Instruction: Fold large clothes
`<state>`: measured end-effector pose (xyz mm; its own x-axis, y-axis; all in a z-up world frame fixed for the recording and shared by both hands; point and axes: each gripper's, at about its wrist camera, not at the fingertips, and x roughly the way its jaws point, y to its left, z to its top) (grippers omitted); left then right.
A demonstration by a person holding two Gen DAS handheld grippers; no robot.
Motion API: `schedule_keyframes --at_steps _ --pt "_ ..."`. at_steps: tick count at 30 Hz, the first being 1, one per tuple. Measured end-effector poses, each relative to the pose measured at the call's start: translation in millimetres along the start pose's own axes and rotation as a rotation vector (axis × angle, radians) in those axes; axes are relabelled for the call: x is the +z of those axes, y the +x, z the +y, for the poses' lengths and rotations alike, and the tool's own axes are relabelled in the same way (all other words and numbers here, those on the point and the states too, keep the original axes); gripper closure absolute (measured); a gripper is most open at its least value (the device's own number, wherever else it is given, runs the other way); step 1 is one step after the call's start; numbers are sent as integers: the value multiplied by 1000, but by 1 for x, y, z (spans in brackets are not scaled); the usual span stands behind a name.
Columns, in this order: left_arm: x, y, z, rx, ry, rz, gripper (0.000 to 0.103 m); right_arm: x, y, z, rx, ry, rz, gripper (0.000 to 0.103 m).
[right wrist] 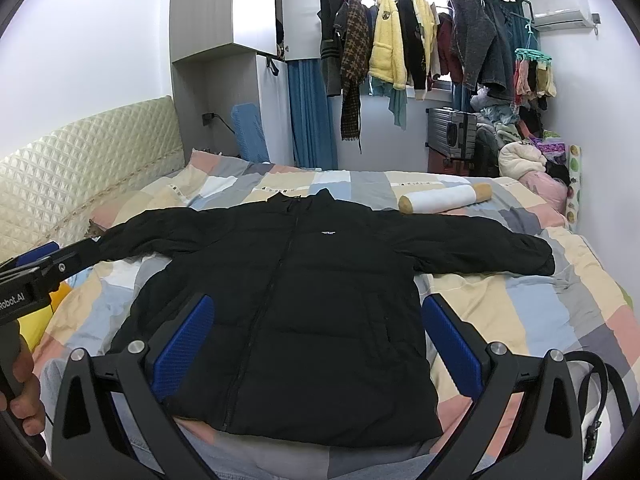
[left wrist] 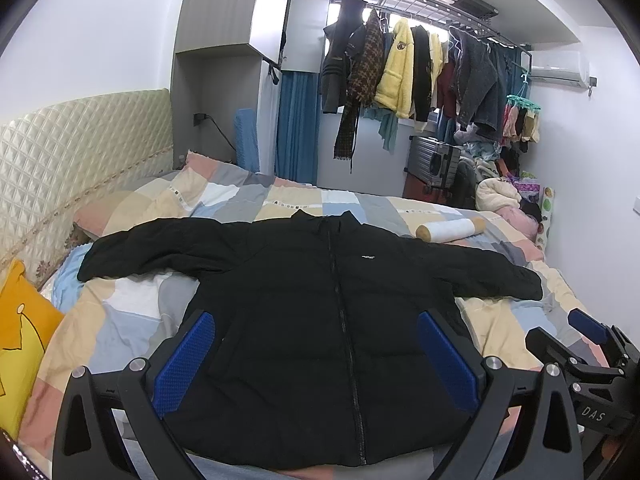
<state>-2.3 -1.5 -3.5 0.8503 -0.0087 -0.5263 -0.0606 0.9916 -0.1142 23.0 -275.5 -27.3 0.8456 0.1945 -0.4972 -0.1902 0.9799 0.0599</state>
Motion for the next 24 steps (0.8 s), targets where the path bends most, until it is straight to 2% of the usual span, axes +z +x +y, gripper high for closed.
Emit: schedule_keyframes --at_steps 24 --pt "-1 -1 -1 1 1 -1 1 3 0 -2 -14 10 5 0"
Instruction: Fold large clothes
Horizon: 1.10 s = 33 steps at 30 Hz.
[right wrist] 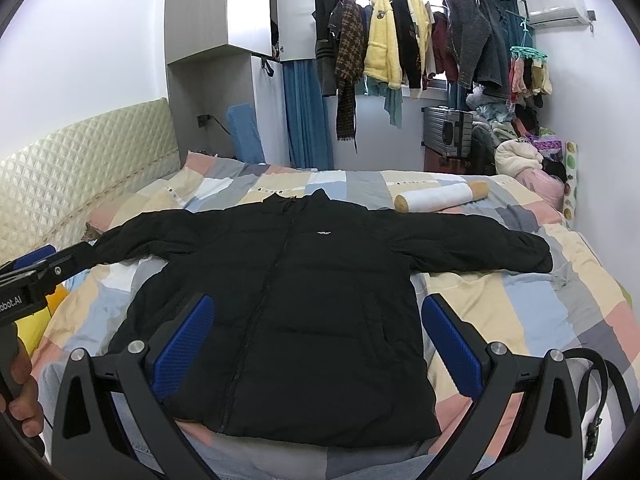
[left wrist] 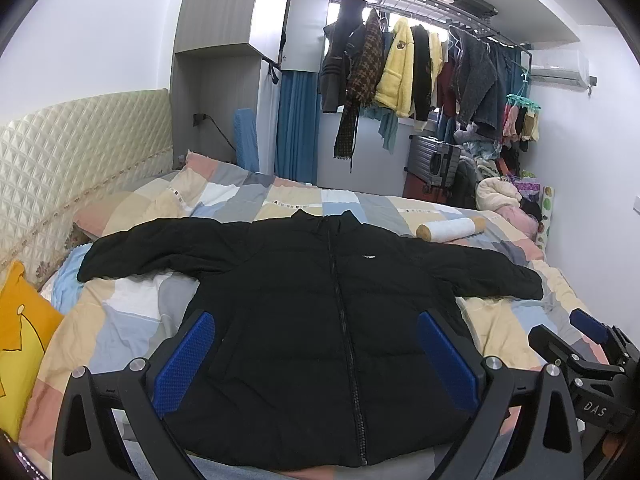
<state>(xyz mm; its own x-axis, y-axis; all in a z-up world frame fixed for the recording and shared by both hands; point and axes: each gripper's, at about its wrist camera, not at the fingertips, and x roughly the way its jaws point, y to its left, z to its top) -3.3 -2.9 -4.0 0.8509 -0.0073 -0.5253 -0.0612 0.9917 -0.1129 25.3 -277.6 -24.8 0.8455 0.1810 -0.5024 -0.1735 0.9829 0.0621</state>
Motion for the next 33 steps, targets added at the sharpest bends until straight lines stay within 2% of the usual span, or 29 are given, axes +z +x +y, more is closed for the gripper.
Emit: schedule_keyframes --at_steps 20,33 --pt "5 16 -6 6 7 40 1 13 2 -17 -12 26 -5 0" --pt "11 47 -14 -6 15 84 1 34 21 -35 -6 35 -1 0"
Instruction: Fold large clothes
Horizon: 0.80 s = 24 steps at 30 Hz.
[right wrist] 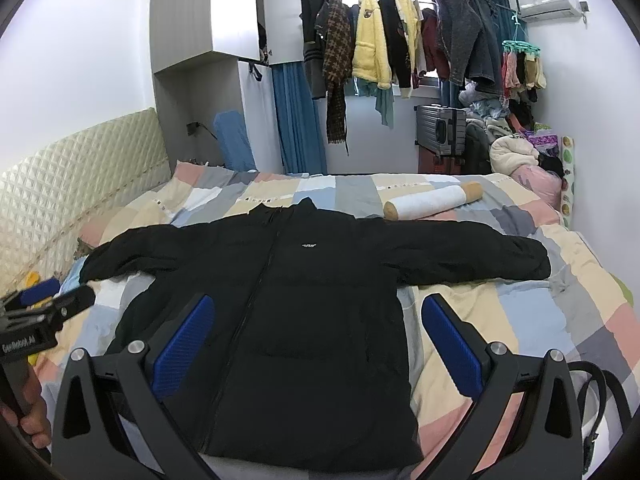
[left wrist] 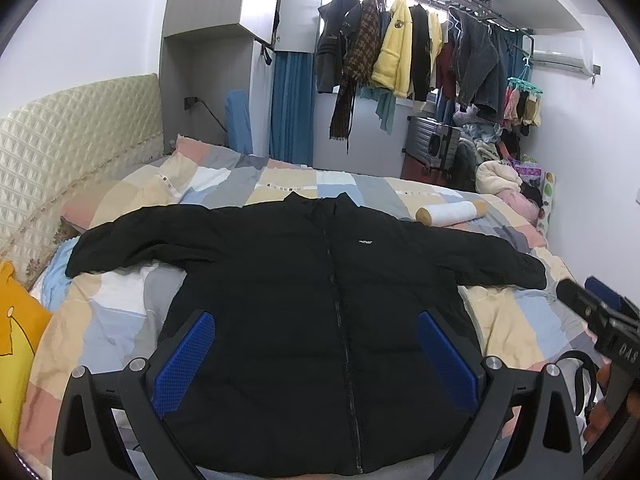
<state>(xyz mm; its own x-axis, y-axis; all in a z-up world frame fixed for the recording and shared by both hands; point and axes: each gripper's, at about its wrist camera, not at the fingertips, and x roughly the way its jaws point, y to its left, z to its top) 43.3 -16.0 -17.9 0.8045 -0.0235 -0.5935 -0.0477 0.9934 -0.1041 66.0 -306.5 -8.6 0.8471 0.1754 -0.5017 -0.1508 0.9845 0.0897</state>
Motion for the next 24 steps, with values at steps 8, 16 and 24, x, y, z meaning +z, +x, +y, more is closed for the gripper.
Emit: schedule_keyframes --at_steps 8,16,24 --pt "7 22 -1 3 9 4 1 26 24 -39 -33 -7 -34 0" --pt "22 52 5 11 60 -71 1 62 64 -120 -102 31 -164 0" --pt "23 106 22 -14 40 -135 1 54 169 -260 -246 229 -72 5"
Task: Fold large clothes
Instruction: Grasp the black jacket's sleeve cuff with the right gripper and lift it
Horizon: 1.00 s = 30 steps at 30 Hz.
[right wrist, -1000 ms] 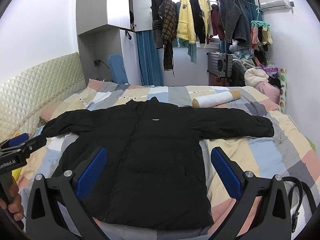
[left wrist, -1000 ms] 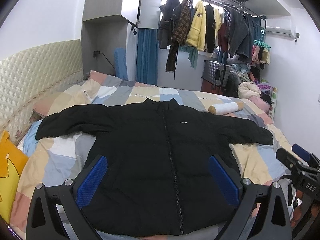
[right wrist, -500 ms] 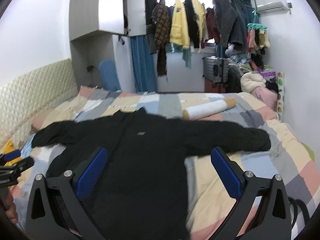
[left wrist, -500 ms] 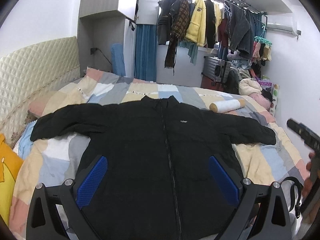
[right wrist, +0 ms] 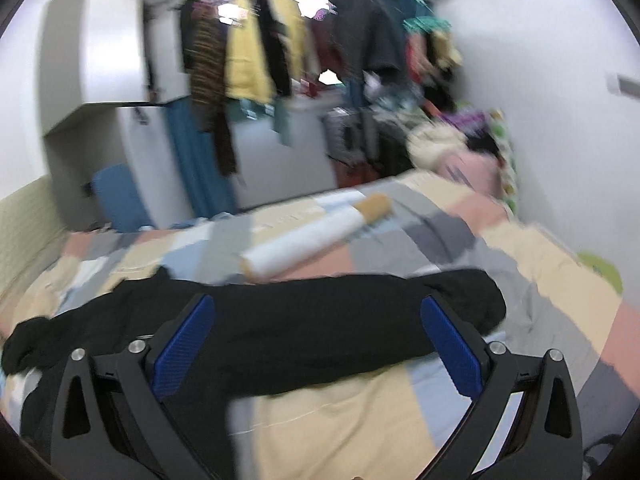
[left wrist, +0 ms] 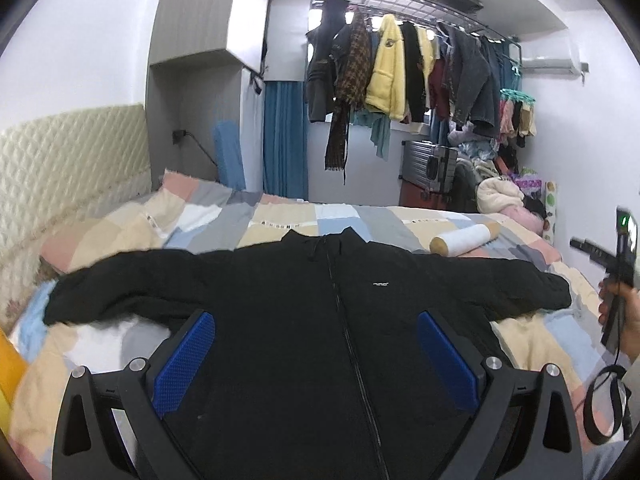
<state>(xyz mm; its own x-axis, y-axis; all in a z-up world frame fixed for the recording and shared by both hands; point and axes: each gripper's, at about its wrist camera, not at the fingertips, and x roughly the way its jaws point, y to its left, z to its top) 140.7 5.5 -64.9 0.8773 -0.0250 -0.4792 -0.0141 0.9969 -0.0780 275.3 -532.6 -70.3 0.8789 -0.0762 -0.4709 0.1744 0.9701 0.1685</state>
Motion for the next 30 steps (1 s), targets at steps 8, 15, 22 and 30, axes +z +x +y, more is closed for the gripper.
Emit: schedule_keyframes --at_steps 8,15,22,30 --pt "-30 69 17 19 -35 78 1 -37 92 -112 -76 261 108 16" --pt "-45 103 23 90 38 90 1 -74 138 -180 -116 468 124 17" --pt "-57 135 32 58 -14 136 1 -87 170 -220 -71 629 63 27" --pt "-65 144 24 73 25 168 1 -58 175 -226 -97 583 -7 78"
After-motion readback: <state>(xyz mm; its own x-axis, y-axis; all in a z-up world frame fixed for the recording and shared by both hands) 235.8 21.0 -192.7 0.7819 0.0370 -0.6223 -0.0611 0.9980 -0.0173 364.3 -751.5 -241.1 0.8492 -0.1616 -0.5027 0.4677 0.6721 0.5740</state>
